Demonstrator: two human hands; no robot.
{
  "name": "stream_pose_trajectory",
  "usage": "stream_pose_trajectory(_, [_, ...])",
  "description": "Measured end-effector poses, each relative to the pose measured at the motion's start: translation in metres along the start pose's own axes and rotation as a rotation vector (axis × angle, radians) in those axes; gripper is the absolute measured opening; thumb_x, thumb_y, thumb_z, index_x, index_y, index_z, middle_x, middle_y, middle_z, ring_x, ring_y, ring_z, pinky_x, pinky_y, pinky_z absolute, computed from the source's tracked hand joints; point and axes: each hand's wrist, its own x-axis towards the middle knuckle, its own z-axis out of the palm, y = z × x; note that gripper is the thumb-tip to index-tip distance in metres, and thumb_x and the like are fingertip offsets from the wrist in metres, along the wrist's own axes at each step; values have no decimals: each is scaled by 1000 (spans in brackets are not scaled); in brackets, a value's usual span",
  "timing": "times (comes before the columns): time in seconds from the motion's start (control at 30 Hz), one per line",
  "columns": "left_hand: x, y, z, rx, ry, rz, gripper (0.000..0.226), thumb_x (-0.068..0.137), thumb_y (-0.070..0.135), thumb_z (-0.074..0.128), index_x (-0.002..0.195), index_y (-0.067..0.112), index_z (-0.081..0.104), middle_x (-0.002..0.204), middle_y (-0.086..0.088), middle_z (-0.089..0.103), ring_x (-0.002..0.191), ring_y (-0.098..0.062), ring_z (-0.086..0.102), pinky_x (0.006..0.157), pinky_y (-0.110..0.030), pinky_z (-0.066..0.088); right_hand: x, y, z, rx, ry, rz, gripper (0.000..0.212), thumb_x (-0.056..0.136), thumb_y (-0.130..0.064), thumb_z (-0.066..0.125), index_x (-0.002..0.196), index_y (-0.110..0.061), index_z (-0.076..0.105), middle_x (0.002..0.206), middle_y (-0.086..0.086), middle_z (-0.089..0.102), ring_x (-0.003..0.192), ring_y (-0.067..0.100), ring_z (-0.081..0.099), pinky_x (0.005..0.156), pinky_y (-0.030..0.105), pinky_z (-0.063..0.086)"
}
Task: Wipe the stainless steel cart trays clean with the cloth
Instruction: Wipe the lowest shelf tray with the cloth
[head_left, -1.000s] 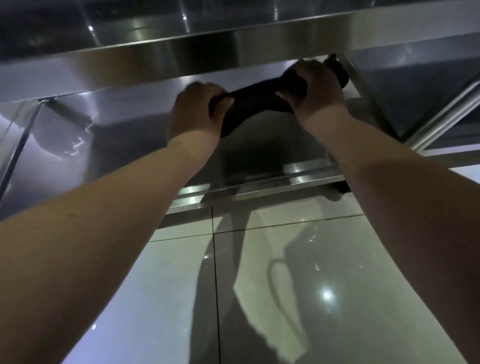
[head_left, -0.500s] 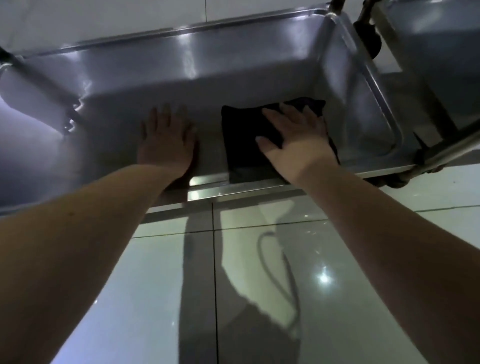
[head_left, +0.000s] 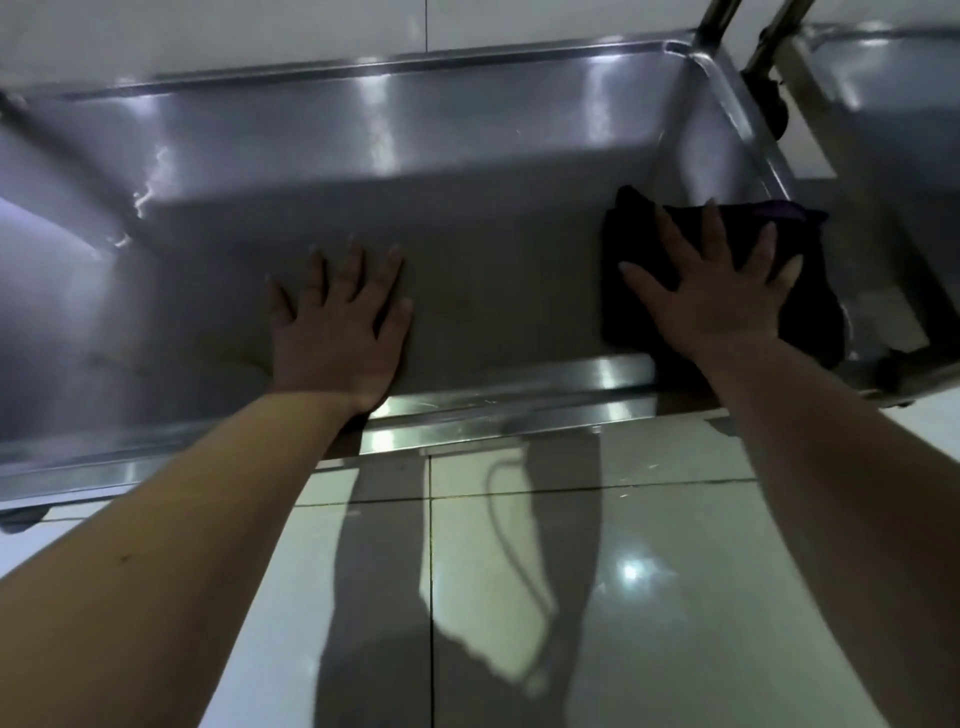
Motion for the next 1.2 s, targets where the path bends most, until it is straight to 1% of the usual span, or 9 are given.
stream_pose_trajectory(0.07, [-2, 2, -1, -6, -3, -12, 56, 99, 56, 16, 153, 48, 3, 165, 7, 1, 151, -28, -1, 117, -59, -3, -6, -49, 2, 30, -2, -30, 78, 78, -88, 10, 148, -55, -1, 165, -4, -4, 145, 50, -9, 111, 70, -6])
stream_pose_trajectory(0.2, [-5, 0, -1, -61, 16, -54, 59, 100, 55, 22, 155, 40, 5, 165, 7, 0, 151, -24, -2, 118, -57, -3, -29, -149, 10, 5, 35, -396, 75, 80, -86, 11, 147, -57, -4, 164, -7, -5, 144, 50, -12, 109, 70, -11])
stream_pose_trajectory(0.3, [-4, -3, -1, -72, 16, -59, 59, 100, 57, 23, 155, 42, 6, 165, 7, 0, 151, -25, -3, 118, -56, -4, -3, -142, 5, -17, 28, -534, 75, 79, -88, 13, 146, -60, -1, 164, -11, -2, 146, 44, -11, 110, 68, -12])
stream_pose_trajectory(0.53, [-4, 1, 0, -54, 24, -56, 59, 98, 60, 19, 154, 47, 5, 165, 7, -1, 151, -25, -4, 118, -57, -4, 65, 8, -17, -1, -48, -59, 80, 76, -91, 11, 148, -57, 0, 164, -14, -2, 147, 43, -8, 112, 68, -6])
stream_pose_trajectory(0.6, [-3, 3, -1, -43, 16, -60, 59, 98, 59, 19, 154, 46, 4, 165, 7, -1, 151, -26, -4, 117, -59, -4, 54, -18, -16, 28, -37, -94, 79, 79, -88, 15, 149, -55, 0, 164, -13, -3, 146, 46, -8, 111, 70, -5])
stream_pose_trajectory(0.8, [-5, -1, 0, -41, 17, -65, 58, 99, 58, 19, 154, 44, 4, 165, 6, -1, 151, -26, -4, 118, -57, -3, -34, -149, 9, 25, 25, -480, 76, 80, -86, 15, 148, -57, 1, 163, -15, -3, 146, 45, -10, 110, 68, -9])
stream_pose_trajectory(0.93, [-6, -3, 2, -52, 21, -57, 58, 99, 59, 20, 154, 46, 6, 165, 8, 0, 151, -25, -3, 118, -56, -3, -14, -86, 8, 38, 74, -427, 75, 81, -86, 21, 148, -58, 5, 163, -18, 0, 149, 40, -4, 113, 64, -6])
stream_pose_trajectory(1.07, [-5, -1, 3, -50, 31, -60, 58, 98, 60, 18, 153, 47, 5, 165, 7, 0, 151, -25, -3, 118, -57, -2, 22, 23, -6, -4, 15, -147, 85, 72, -91, 13, 149, -56, 6, 164, -12, -2, 147, 45, -5, 115, 65, -5])
stream_pose_trajectory(1.2, [-6, 3, 3, -32, 26, -61, 59, 98, 59, 18, 154, 46, 4, 165, 6, 0, 151, -29, -4, 117, -59, -4, 10, 25, -5, -14, 3, -75, 88, 68, -89, 0, 149, -55, 2, 164, -12, -5, 146, 48, -5, 114, 67, -2])
